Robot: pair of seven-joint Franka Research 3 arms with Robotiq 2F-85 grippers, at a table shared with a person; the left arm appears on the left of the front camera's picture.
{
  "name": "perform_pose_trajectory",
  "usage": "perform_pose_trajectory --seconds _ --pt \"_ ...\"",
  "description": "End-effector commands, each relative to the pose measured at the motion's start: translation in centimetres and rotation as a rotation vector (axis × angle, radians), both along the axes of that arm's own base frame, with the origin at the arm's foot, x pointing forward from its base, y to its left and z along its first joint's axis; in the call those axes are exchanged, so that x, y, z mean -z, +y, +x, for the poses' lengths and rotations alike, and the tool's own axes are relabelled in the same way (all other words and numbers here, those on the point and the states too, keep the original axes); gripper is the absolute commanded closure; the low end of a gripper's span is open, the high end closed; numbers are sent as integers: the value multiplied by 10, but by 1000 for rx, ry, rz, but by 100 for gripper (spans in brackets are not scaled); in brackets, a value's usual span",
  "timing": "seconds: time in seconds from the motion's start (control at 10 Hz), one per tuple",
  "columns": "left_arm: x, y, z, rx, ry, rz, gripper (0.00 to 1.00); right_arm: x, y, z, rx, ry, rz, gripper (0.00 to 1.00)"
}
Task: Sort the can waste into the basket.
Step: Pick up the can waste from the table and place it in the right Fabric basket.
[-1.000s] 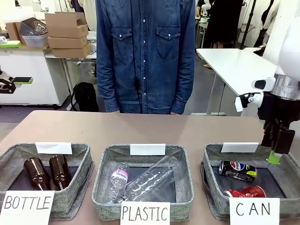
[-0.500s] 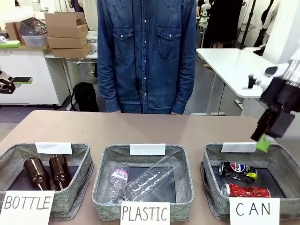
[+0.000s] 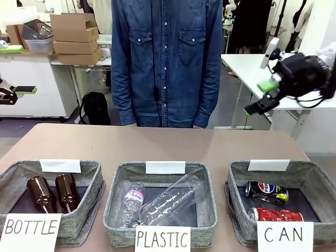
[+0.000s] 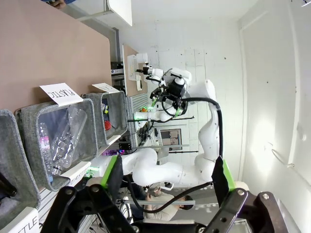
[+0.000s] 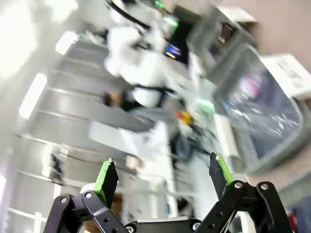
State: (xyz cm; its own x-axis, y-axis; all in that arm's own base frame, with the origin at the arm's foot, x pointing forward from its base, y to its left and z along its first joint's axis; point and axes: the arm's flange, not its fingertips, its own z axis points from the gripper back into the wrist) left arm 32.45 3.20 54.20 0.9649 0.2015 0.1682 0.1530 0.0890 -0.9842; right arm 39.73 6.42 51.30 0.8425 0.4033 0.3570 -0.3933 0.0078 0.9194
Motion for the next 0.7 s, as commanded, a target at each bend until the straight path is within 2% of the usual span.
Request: perform_pose_trajectory --seconds 0.0,0.1,0.2,0.3,0.6 --pt "-3 0 -4 -5 14 -1 4 -4 9 10 500 444 454 0" --pt "-3 0 -4 -5 14 -1 4 -6 16 3 663 385 391 0" --pt "-3 0 -4 -5 14 -1 4 -9 26 -4 842 293 276 0" --pt "-3 0 -4 -5 14 -1 4 10 0 22 194 218 156 0" --pt "-3 0 -4 -5 14 -1 4 10 0 22 194 218 156 0"
